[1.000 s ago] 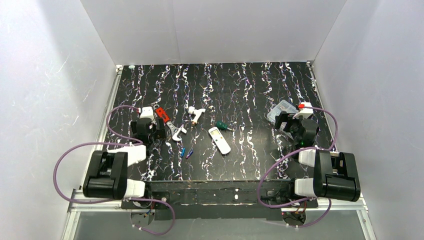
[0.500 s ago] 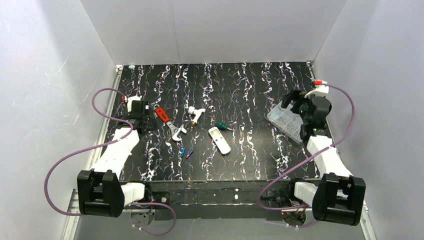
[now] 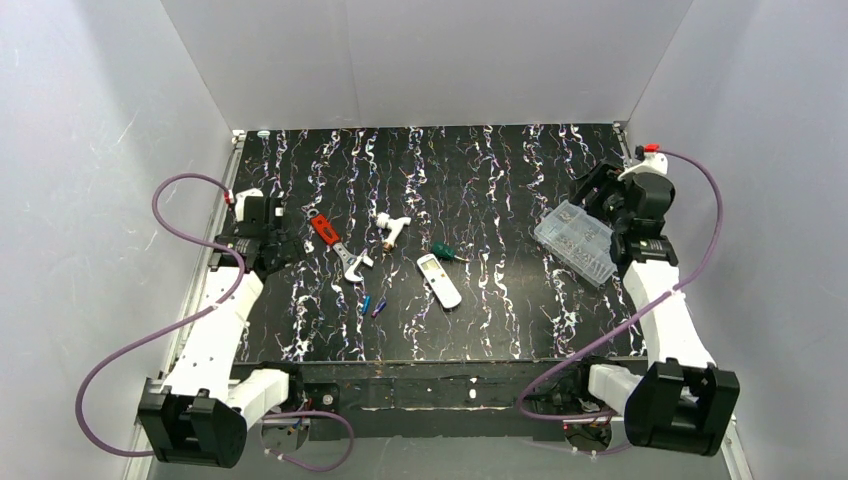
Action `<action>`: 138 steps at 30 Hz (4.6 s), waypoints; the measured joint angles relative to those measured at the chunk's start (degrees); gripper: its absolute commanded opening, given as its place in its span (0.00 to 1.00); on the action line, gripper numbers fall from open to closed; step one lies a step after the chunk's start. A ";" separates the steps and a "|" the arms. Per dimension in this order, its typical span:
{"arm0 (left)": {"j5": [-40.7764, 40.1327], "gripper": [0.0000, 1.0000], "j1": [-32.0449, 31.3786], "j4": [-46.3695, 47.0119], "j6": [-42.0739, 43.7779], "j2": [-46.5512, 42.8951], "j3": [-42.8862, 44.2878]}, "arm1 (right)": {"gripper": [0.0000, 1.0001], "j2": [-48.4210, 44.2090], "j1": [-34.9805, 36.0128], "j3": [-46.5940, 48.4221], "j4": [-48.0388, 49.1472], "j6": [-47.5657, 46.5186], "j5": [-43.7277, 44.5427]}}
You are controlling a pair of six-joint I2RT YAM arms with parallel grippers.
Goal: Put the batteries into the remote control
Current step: Pick up the remote control from the center of the board, then adjust the remote control.
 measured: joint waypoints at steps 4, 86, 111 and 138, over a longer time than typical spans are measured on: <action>3.67 0.99 0.00 -2.69 0.48 -2.67 1.40 | 0.76 2.89 4.50 1.55 -3.58 -0.31 2.99; 41.62 0.99 -1.14 -3.37 -17.81 -5.62 -5.86 | 0.01 18.18 57.79 0.02 -12.07 -4.94 9.66; 20.90 0.99 -20.55 -8.70 -52.43 -1.25 7.61 | 0.01 20.81 73.55 11.96 -13.70 -20.11 33.66; 20.52 0.84 -24.52 -7.39 -58.16 4.26 10.62 | 0.01 22.10 78.75 13.18 -13.51 -23.21 33.99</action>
